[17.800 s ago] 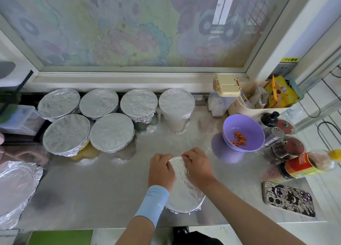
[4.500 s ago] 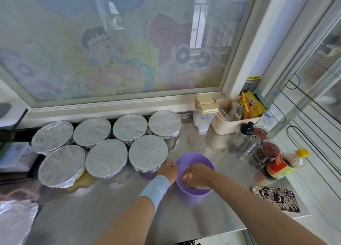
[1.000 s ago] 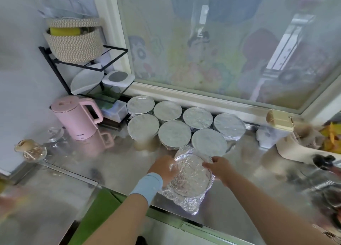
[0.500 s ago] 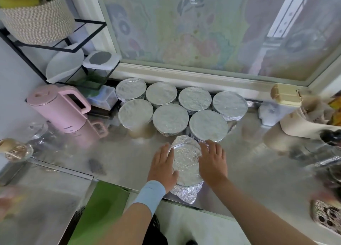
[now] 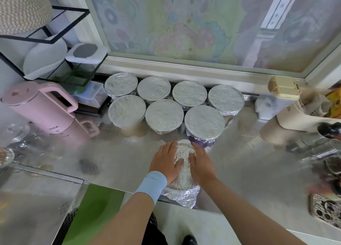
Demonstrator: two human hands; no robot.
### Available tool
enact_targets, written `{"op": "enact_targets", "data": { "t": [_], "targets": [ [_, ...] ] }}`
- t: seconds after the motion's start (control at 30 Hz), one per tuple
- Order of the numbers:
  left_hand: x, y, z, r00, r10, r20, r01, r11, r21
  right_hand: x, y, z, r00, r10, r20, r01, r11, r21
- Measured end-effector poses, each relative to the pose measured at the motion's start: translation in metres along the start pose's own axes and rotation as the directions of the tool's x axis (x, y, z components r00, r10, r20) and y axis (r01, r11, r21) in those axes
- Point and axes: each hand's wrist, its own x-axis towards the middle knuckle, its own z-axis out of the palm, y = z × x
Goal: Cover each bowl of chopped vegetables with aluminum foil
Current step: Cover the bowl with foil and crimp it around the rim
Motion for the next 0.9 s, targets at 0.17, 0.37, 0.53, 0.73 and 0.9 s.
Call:
{"op": "enact_targets", "data": {
  "t": [0.17,0.37,0.53,0.73,0.9],
  "targets": [
    [0.01,0.001,-0.003,0.994,-0.067,-0.084,0.054,0.987,-0.149,0.007,0.0,-0.001,0.989,0.149,-0.005,-0.147,0.976,0.159],
    [0.017,0.002,-0.006,0.987,-0.145,-0.062,0.127,0.965,-0.229,0.02,0.001,-0.004,0.971,0.237,0.021,-0.237,0.959,0.153],
    [0.02,0.003,-0.009,0.989,-0.089,-0.118,0.081,0.994,-0.075,0.023,0.0,-0.01,0.974,0.214,0.079,-0.218,0.974,0.057],
    [0.018,0.001,-0.007,0.976,0.198,-0.086,-0.194,0.98,0.054,0.008,-0.008,-0.001,0.995,-0.004,-0.102,-0.001,0.999,-0.052],
    [0.02,0.002,0.0,0.984,0.148,-0.102,-0.142,0.988,0.065,0.013,-0.006,0.003,0.991,0.12,-0.052,-0.12,0.993,0.018]
  ]
}}
